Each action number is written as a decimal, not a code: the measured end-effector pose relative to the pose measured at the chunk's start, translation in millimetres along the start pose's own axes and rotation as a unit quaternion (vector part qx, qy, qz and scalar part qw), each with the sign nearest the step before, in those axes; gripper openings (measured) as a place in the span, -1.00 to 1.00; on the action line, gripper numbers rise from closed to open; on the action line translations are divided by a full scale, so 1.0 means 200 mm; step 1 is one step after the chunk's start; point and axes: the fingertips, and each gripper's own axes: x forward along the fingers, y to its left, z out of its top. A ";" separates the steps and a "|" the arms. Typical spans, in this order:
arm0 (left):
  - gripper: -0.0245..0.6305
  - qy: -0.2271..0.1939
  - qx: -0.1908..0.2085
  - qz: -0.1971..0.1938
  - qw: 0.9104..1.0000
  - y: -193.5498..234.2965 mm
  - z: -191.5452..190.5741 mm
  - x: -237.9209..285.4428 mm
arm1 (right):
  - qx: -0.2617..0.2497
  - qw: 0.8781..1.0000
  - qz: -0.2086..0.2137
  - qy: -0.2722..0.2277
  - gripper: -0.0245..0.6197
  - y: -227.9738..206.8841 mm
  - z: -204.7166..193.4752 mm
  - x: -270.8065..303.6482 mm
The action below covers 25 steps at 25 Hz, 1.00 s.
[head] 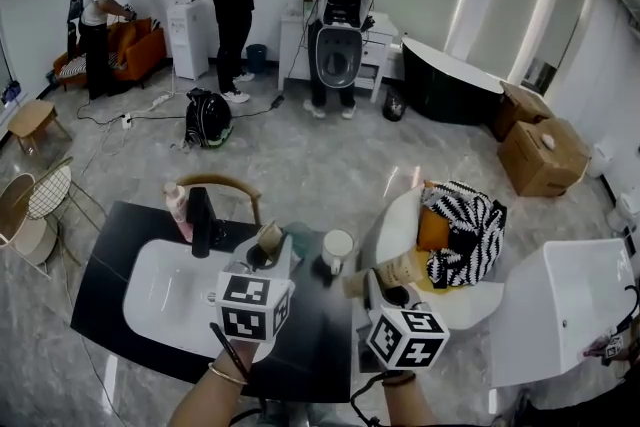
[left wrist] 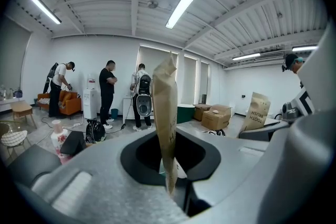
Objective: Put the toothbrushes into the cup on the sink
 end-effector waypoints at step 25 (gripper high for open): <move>-0.82 -0.002 -0.003 0.014 1.000 0.13 0.04 0.39 | 0.008 0.999 -0.023 0.029 -0.78 -0.21 -0.01 0.23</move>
